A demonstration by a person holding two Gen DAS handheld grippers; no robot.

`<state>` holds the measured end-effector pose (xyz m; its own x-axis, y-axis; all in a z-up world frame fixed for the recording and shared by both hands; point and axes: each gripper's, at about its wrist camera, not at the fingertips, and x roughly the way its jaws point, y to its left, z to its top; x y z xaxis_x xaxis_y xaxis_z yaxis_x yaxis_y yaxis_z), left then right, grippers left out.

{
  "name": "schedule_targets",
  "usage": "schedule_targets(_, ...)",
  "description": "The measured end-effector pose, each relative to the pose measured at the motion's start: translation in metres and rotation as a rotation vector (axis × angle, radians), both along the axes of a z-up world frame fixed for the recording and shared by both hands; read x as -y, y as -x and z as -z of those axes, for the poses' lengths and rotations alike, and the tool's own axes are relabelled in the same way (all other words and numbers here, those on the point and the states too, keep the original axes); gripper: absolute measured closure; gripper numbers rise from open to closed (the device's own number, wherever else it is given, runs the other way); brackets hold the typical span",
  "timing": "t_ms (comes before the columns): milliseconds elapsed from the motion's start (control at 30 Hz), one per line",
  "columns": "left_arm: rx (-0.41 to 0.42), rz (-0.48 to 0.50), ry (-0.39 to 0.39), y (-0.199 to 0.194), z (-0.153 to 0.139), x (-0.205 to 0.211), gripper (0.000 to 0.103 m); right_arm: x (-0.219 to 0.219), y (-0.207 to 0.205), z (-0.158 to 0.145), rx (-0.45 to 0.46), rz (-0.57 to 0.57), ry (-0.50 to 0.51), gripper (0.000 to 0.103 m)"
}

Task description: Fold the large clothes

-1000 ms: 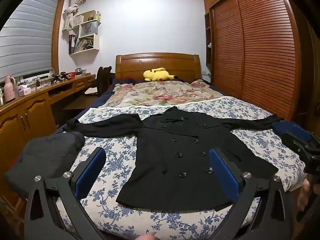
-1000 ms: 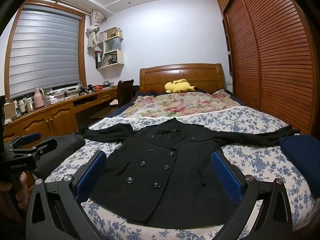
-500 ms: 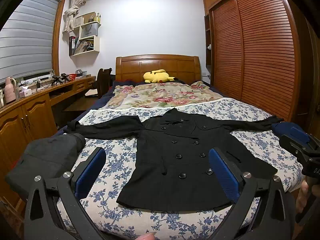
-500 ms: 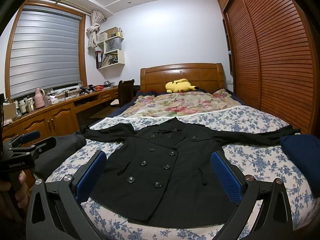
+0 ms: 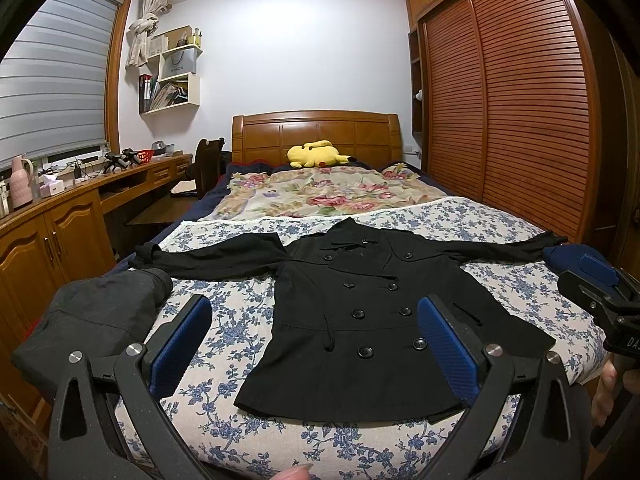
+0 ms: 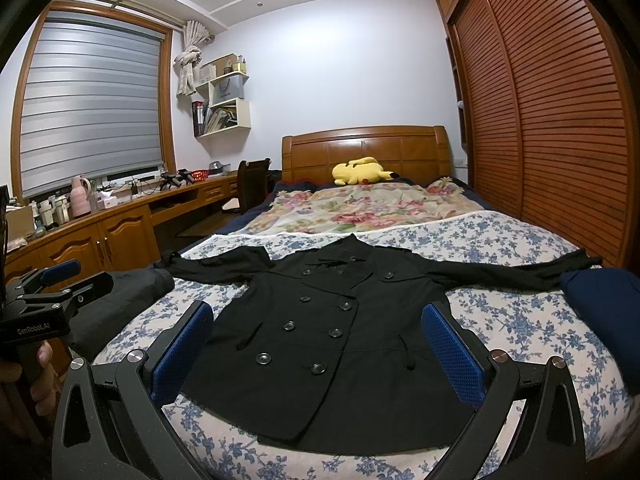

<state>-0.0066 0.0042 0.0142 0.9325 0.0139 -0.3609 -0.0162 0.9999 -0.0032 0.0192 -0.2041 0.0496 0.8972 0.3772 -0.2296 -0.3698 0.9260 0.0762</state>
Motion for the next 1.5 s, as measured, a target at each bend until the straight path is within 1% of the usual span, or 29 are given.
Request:
schedule_targets(1433, 0.006, 0.001, -0.003, 0.0012, 0.0006, 0.0012, 0.0, -0.0025, 0.0018, -0.0014, -0.003, -0.003, -0.004, 0.0)
schedule_targets(1467, 0.006, 0.0, -0.004, 0.0022, -0.0066, 0.0016, 0.0, -0.0027, 0.002, -0.0014, -0.002, -0.003, -0.004, 0.0)
schedule_targets(1500, 0.006, 0.0, -0.005, 0.0022, -0.0064, 0.0016, 0.0, -0.0026, 0.0019, -0.0014, -0.002, -0.003, -0.003, 0.0)
